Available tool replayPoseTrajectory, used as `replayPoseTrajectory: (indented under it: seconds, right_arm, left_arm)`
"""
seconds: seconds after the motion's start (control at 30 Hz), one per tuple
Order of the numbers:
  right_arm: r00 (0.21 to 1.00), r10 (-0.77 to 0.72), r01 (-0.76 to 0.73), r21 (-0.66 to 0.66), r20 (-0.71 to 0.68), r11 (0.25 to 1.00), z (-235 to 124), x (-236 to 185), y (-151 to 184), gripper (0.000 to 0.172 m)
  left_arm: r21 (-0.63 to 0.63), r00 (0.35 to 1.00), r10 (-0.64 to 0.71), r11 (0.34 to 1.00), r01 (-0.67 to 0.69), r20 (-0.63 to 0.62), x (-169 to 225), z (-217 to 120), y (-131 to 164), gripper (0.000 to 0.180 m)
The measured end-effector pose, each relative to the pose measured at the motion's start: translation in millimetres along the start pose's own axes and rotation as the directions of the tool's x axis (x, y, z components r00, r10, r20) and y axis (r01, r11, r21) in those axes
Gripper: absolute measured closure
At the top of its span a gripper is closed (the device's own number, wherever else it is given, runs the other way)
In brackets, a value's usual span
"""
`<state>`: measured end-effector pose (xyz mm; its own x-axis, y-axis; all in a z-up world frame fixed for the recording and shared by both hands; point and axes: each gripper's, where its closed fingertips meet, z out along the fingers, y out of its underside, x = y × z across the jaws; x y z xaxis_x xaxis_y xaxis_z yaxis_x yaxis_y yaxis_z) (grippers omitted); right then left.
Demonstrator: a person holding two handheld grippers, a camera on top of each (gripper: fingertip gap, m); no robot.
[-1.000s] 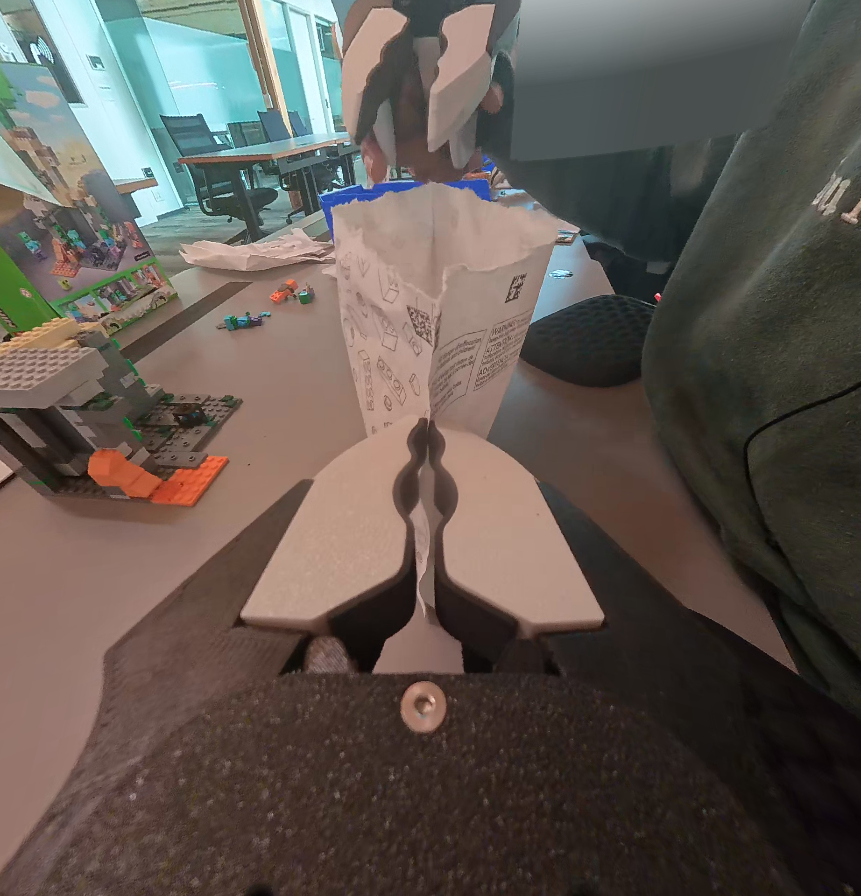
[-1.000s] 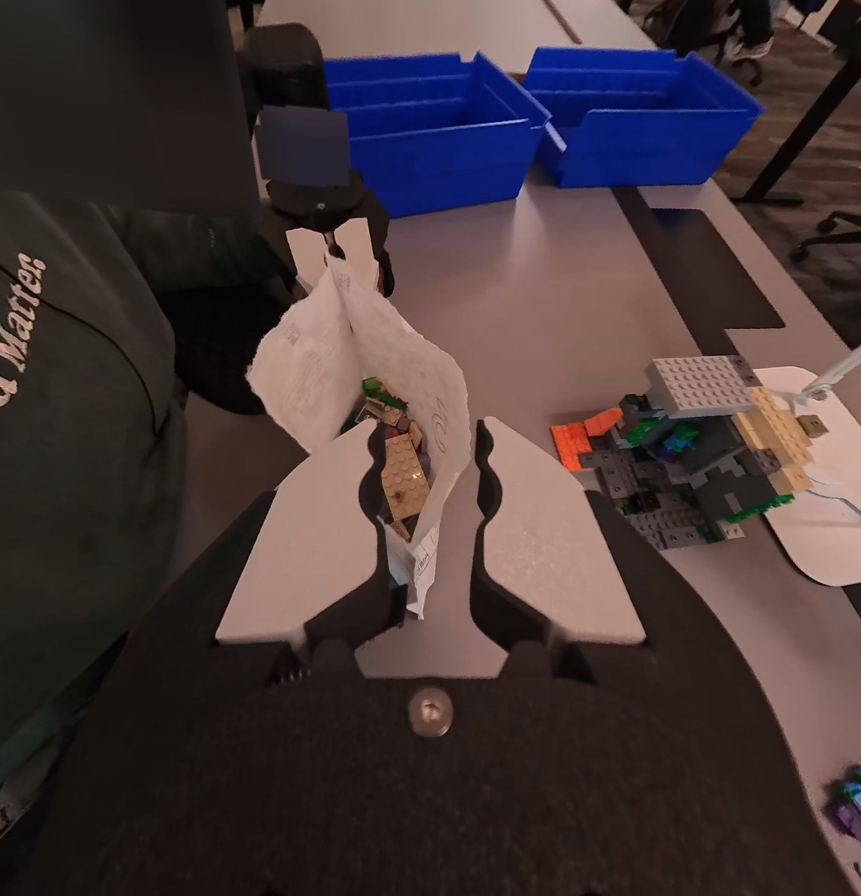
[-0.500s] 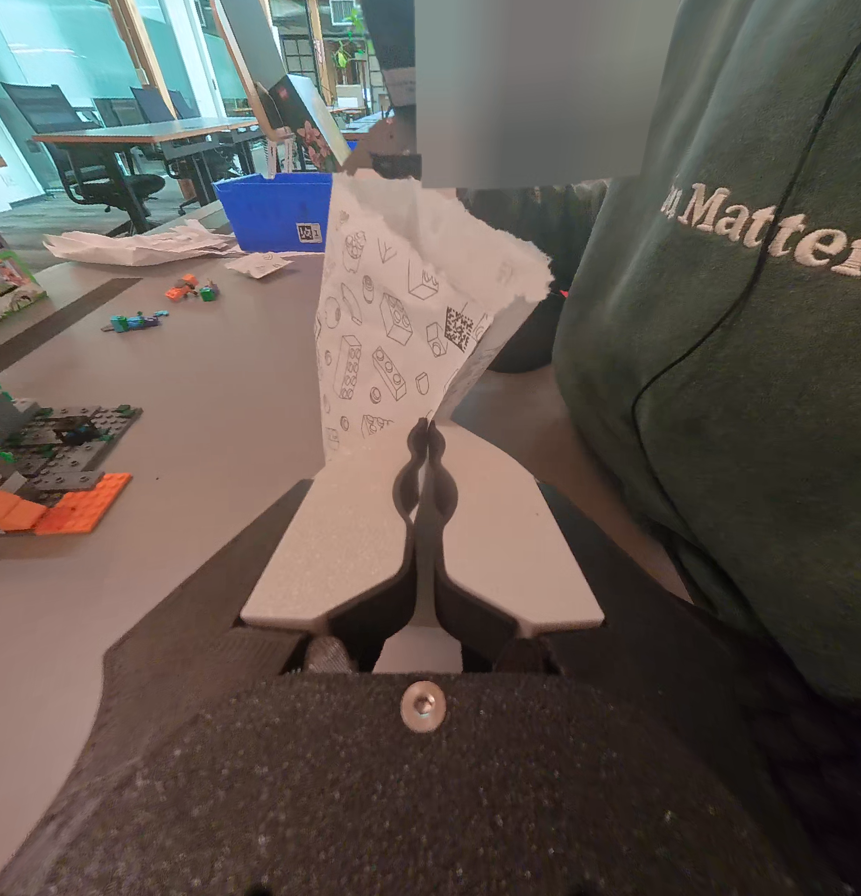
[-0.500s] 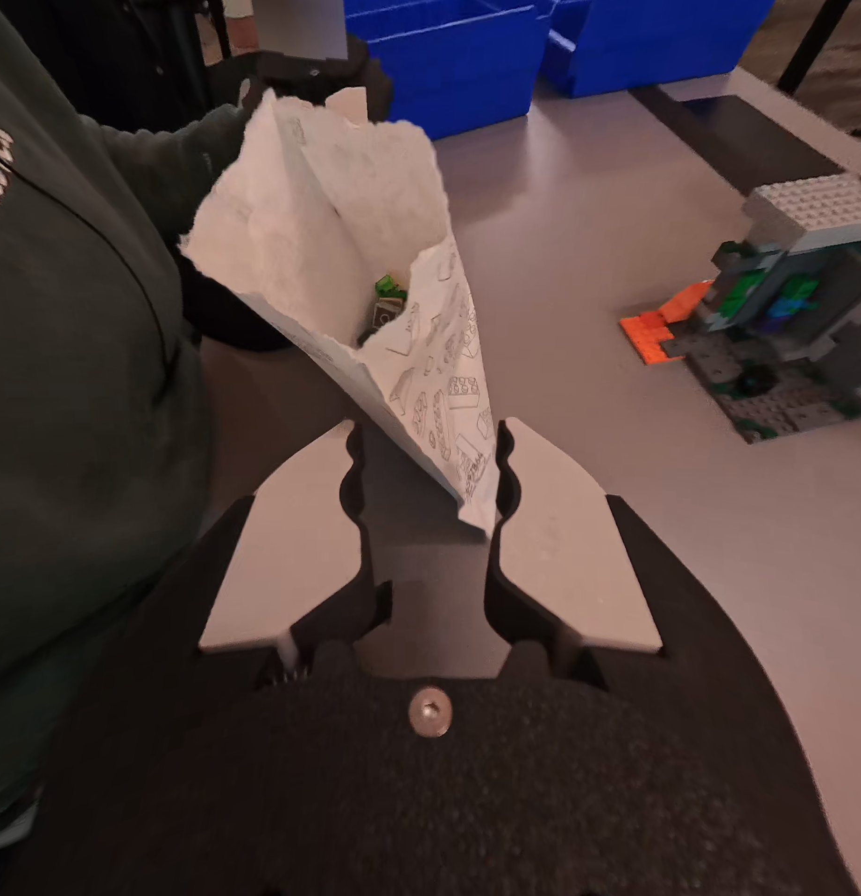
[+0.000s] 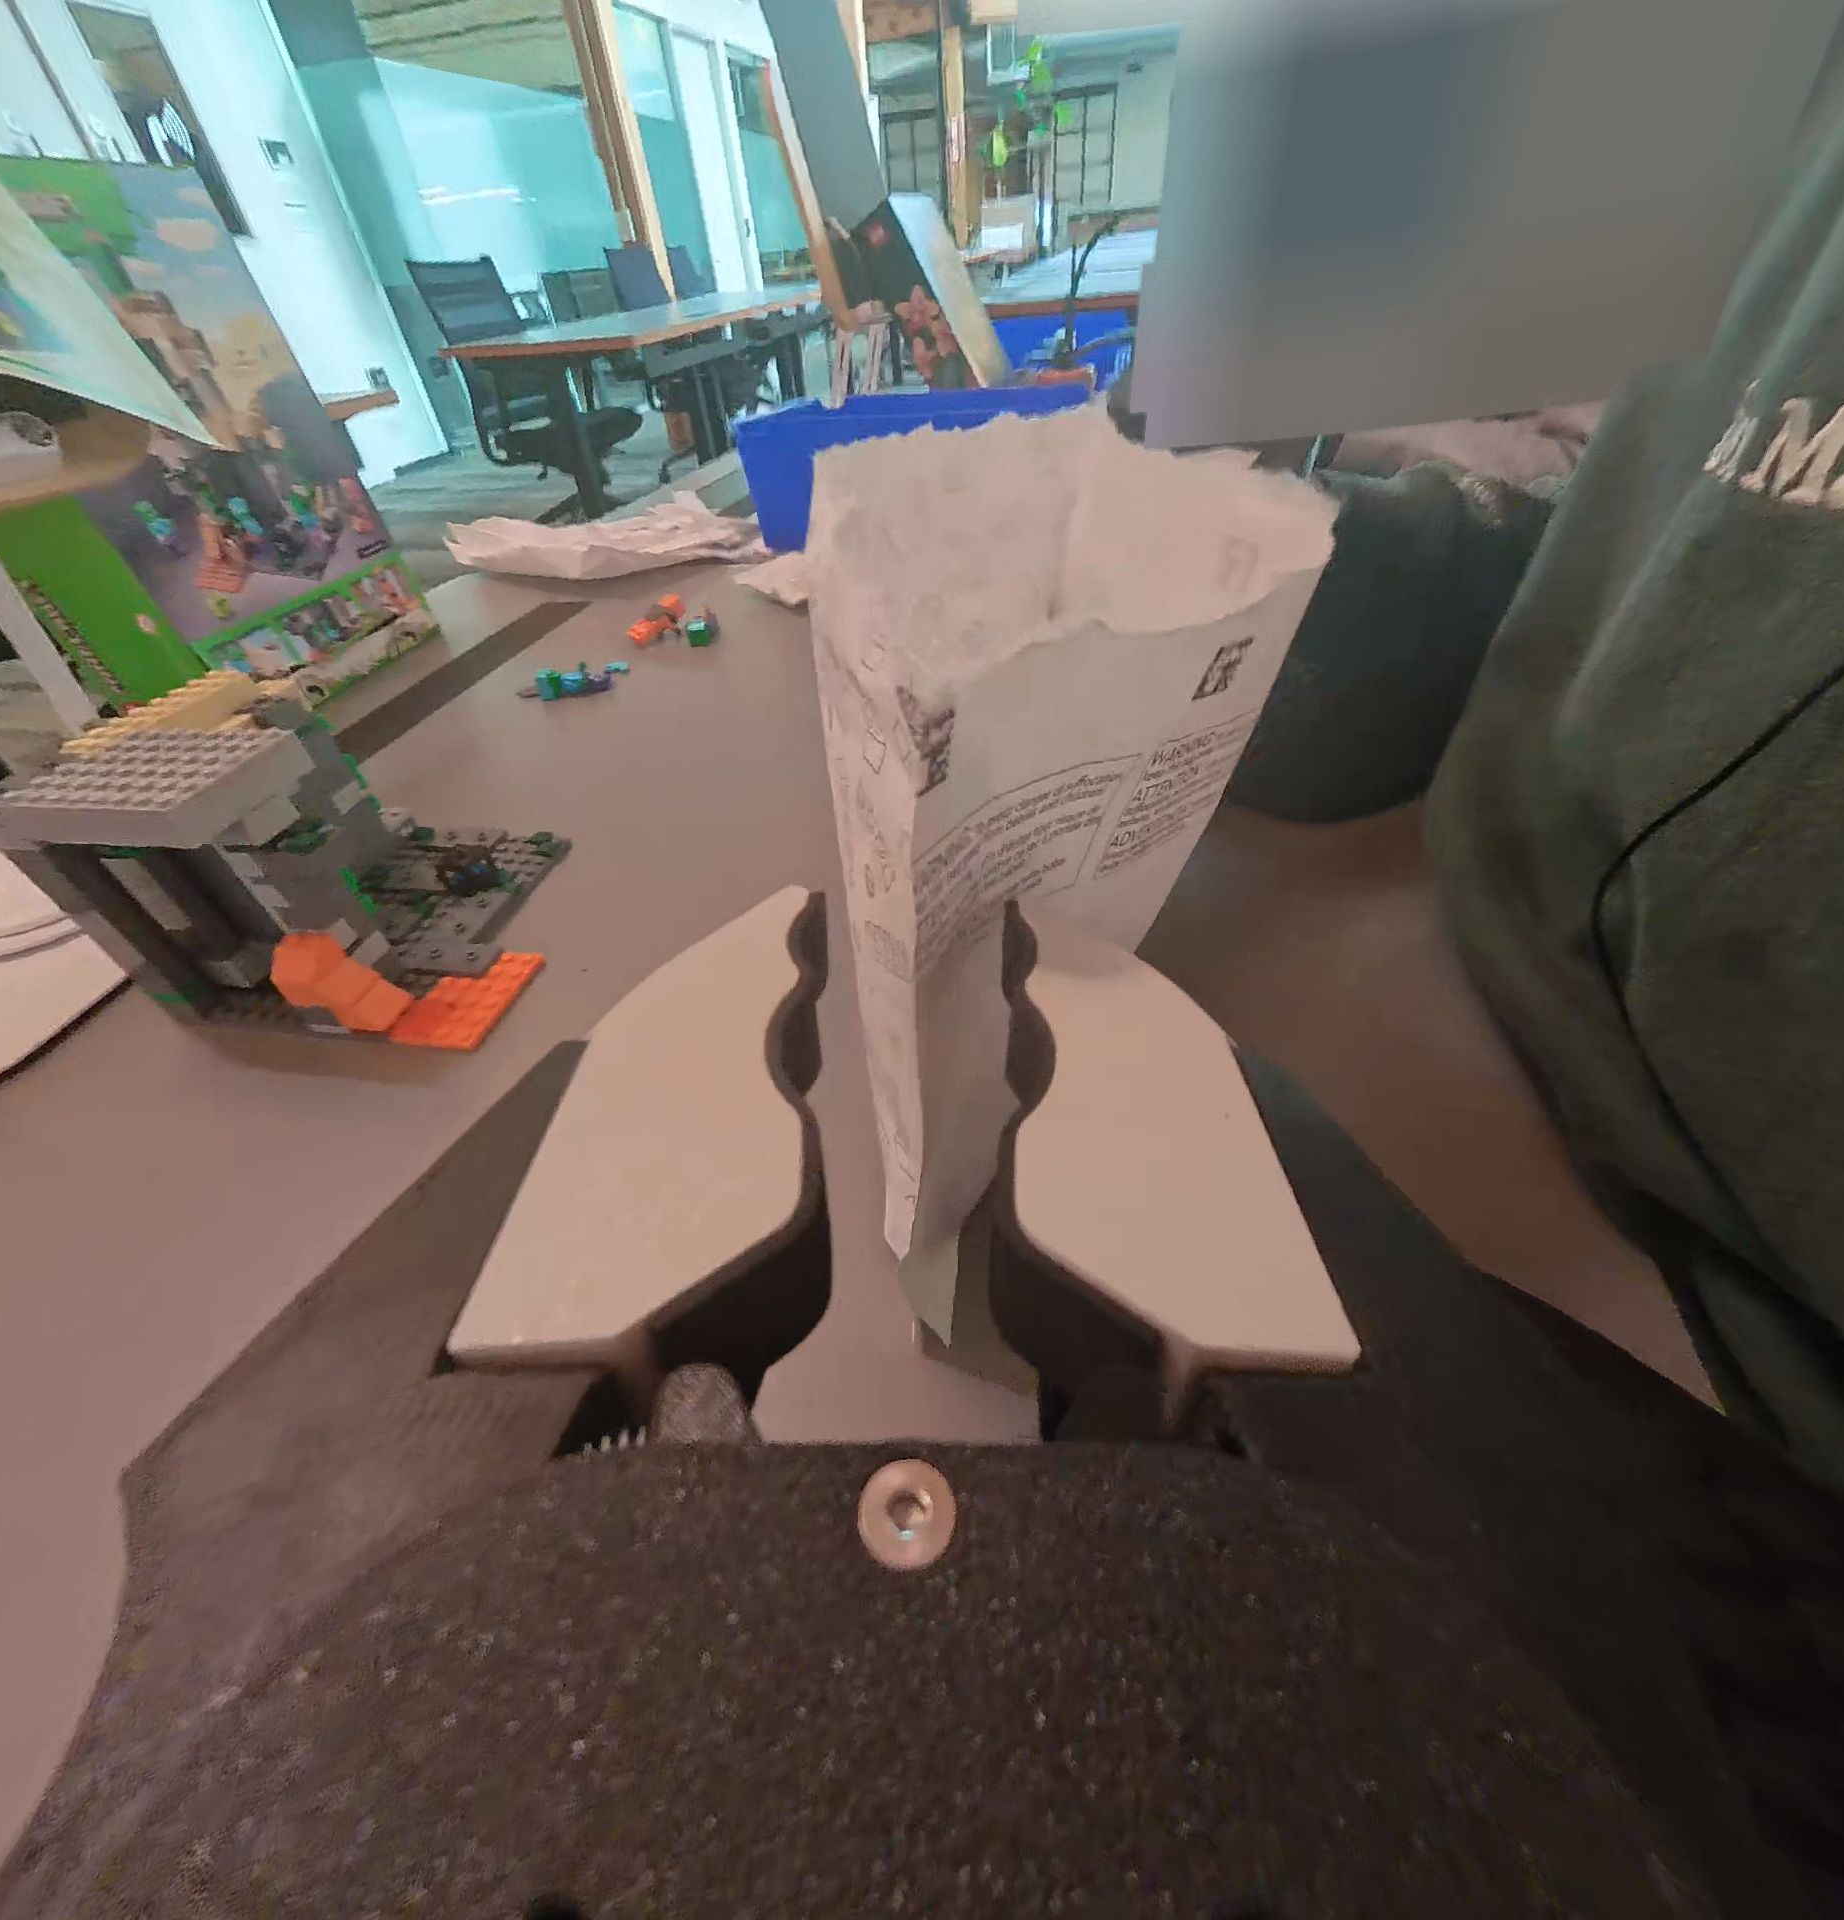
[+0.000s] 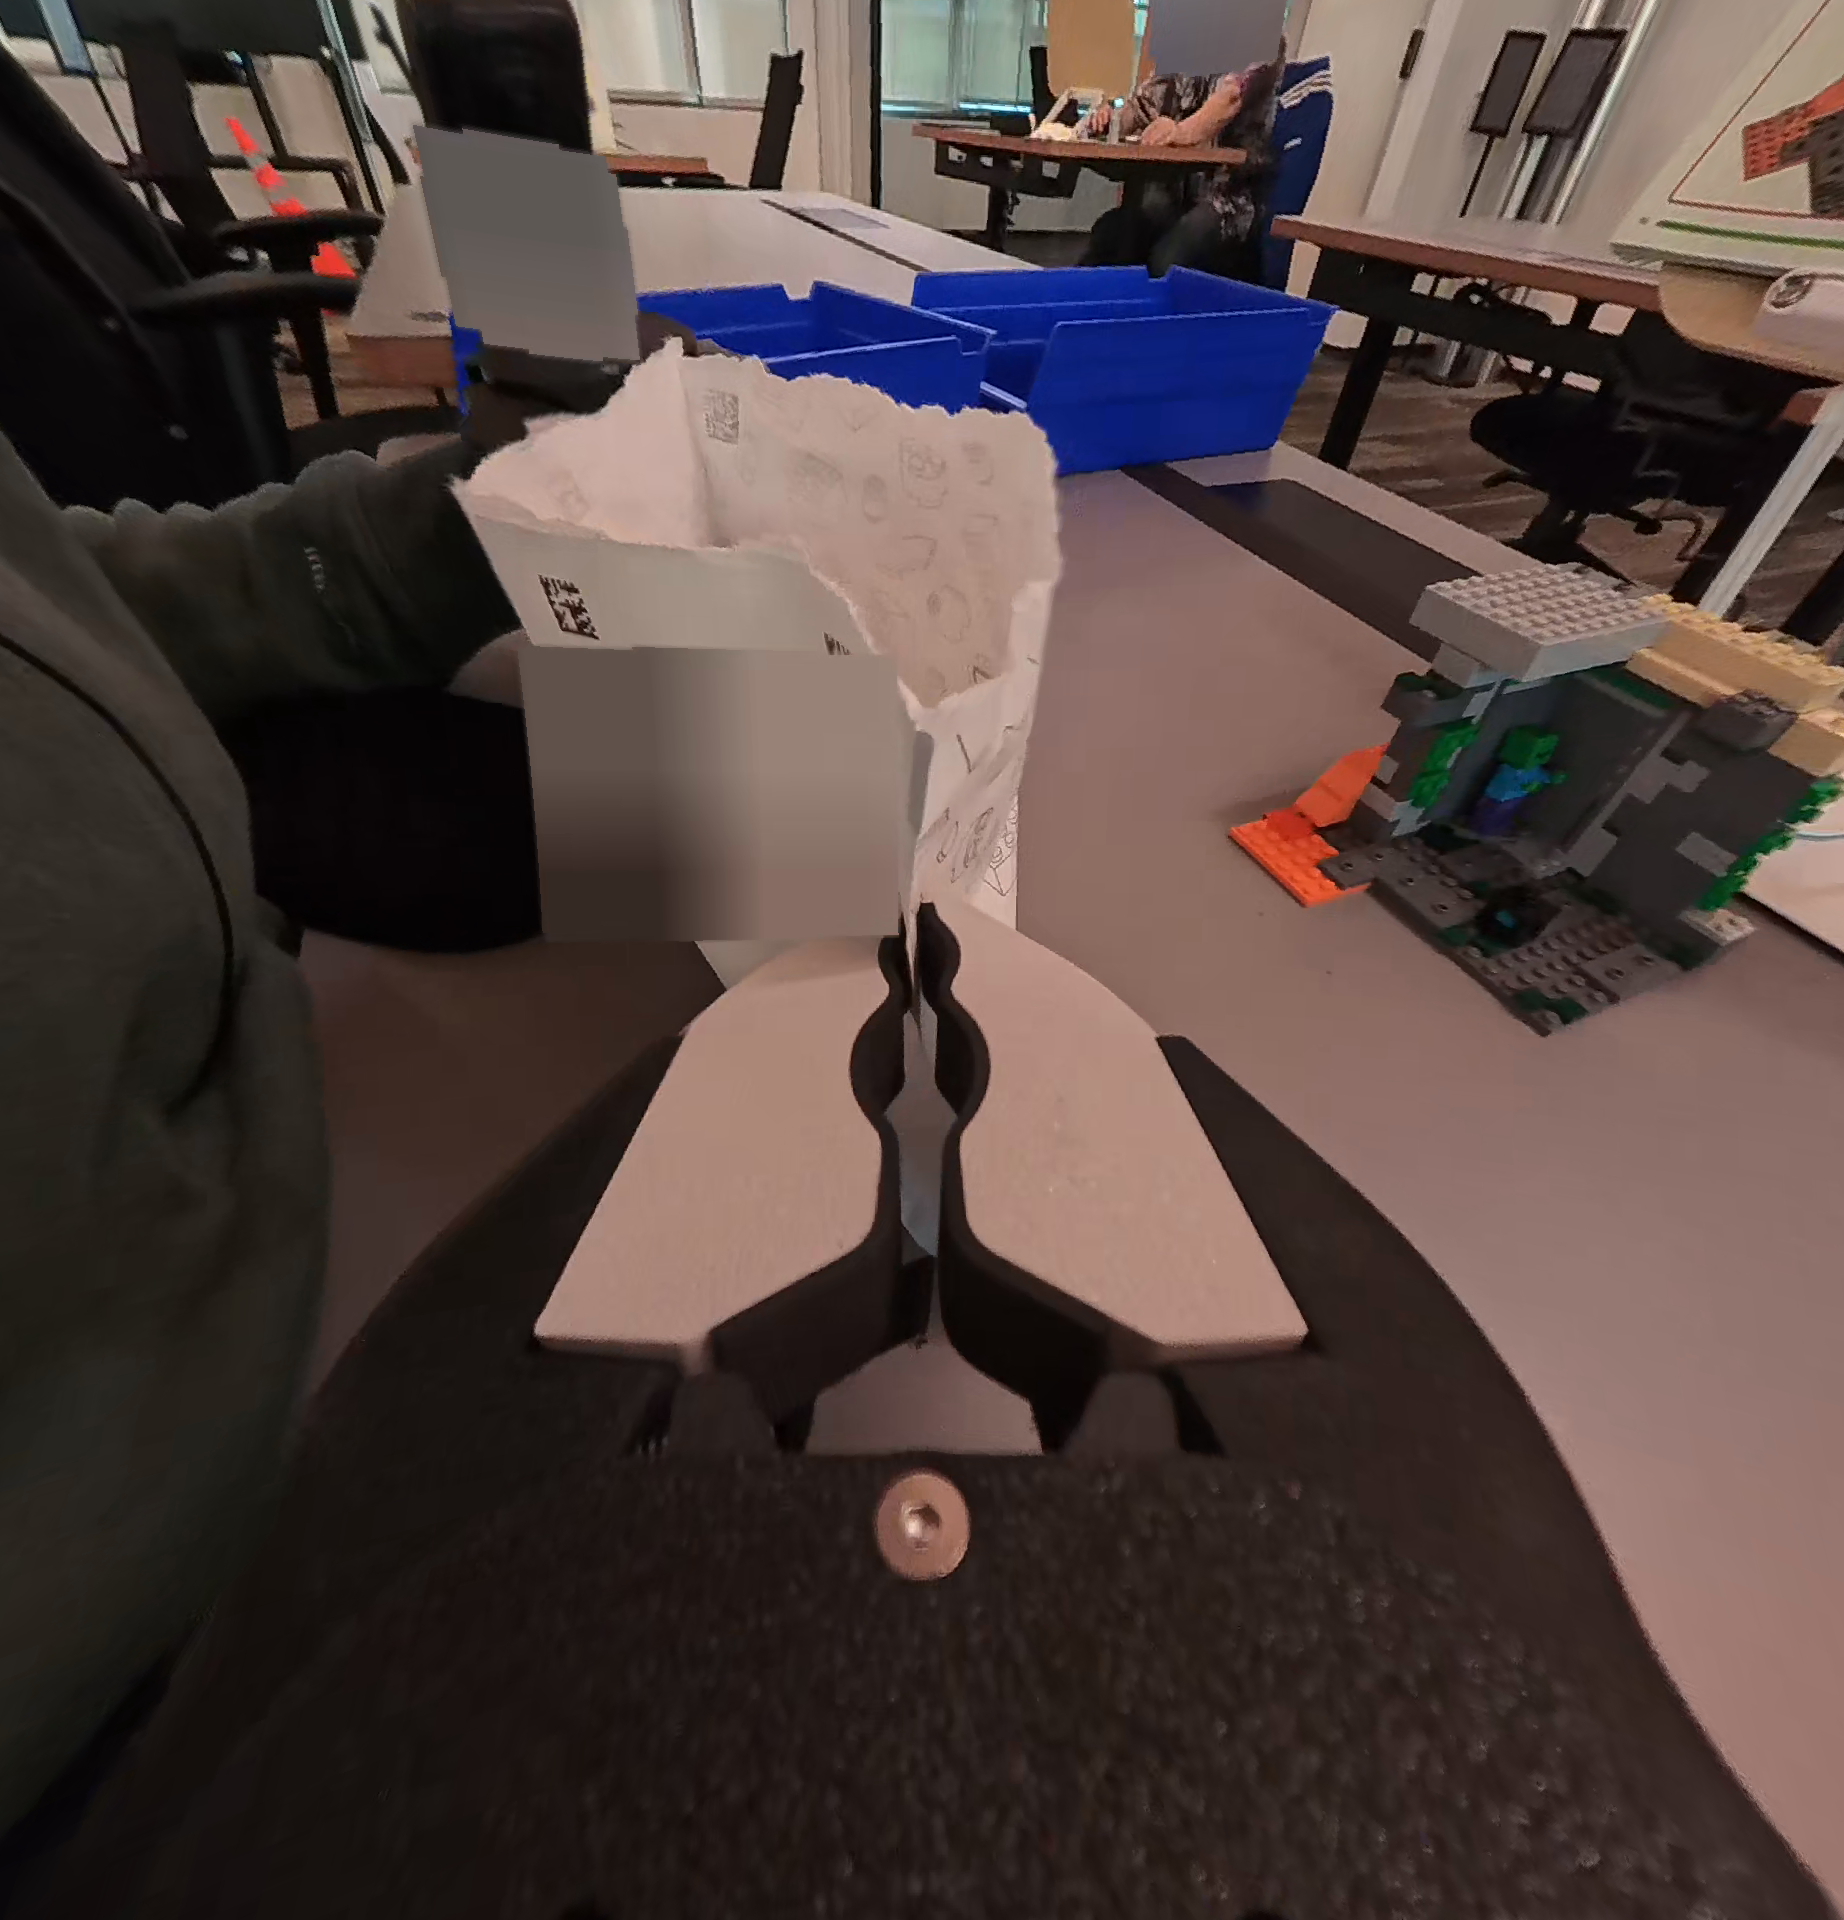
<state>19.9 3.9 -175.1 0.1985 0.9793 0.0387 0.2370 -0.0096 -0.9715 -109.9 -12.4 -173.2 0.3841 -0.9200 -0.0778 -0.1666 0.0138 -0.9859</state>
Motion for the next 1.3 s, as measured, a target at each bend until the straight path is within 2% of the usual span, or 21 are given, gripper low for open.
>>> replayPoseTrajectory:
  seconds: [0.07, 0.1, 0.13, 0.17, 0.37, 0.8, 1.3]
  right_arm:
    - [1.000, 0.018, -0.018, 0.006, 0.007, 1.000, 2, 0, -1, 0.172]
    - [1.000, 0.028, -0.028, 0.006, 0.009, 1.000, 3, 0, 0, 0.172]
    - [0.999, 0.036, -0.036, 0.011, 0.012, 0.999, 3, 0, 0, 0.172]
    - [0.999, 0.041, -0.041, 0.018, 0.021, 0.999, 3, -1, -1, 0.172]
    - [0.997, 0.062, -0.063, 0.022, 0.047, 0.998, -15, 4, 0, 0.172]
    - [0.977, -0.027, 0.030, -0.010, 0.211, 1.000, -51, -12, 1, 0.172]
    - [0.947, -0.053, 0.093, -0.111, 0.315, 0.989, -61, -19, 0, 0.172]
  left_arm:
    - [-0.057, 1.000, 0.023, 0.998, -0.023, 0.002, 2, 6, 8, 0.147]
    - [-0.074, 0.999, 0.047, 0.996, -0.046, 0.007, 4, 8, 11, 0.158]
    - [-0.082, 0.997, 0.079, 0.994, -0.077, 0.018, 4, 10, 11, 0.177]
    - [-0.092, 0.994, 0.104, 0.991, -0.101, 0.025, 5, 11, 11, 0.180]
    - [-0.089, 0.995, 0.082, 0.993, -0.077, 0.057, 4, 7, 5, 0.180]
    - [-0.070, 0.996, 0.076, 0.994, -0.079, -0.042, 34, 15, -5, 0.180]
    - [-0.058, 0.991, 0.077, 0.995, -0.083, -0.110, 51, 16, -3, 0.180]
